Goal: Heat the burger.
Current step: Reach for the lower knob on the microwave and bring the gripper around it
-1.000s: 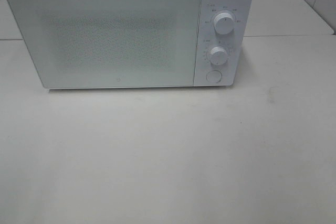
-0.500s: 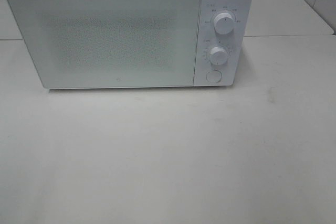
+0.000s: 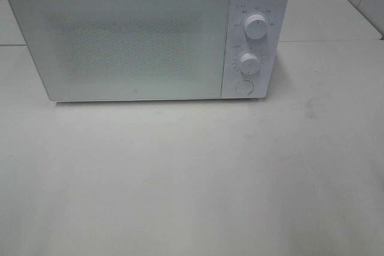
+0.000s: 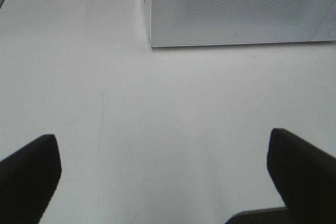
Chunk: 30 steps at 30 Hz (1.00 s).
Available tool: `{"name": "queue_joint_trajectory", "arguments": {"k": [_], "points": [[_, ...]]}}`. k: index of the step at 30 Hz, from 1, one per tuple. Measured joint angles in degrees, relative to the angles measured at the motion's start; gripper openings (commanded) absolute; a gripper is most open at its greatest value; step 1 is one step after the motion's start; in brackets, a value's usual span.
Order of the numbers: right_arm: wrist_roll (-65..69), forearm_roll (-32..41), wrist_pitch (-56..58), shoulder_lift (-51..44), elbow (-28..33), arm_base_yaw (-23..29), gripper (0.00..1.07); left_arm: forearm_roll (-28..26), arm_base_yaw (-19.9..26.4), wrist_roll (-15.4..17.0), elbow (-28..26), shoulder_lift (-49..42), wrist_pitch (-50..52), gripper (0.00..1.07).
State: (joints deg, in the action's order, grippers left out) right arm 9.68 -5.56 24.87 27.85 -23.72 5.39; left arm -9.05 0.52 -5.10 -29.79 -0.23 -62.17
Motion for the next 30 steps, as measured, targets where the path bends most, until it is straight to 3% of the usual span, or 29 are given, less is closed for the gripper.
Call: {"name": "queue_joint_trajectory", "arguments": {"k": [12, 30], "points": [[1.9, 0.2, -25.8, 15.4, 4.9, 0.0, 0.75, 0.0, 0.0, 0.0, 0.0, 0.0, 0.0, 1.0], [-1.5, 1.6, -55.7, 35.4, 6.8, 0.0, 0.75, 0.0, 0.0, 0.0, 0.0, 0.0, 0.0, 1.0]]}}
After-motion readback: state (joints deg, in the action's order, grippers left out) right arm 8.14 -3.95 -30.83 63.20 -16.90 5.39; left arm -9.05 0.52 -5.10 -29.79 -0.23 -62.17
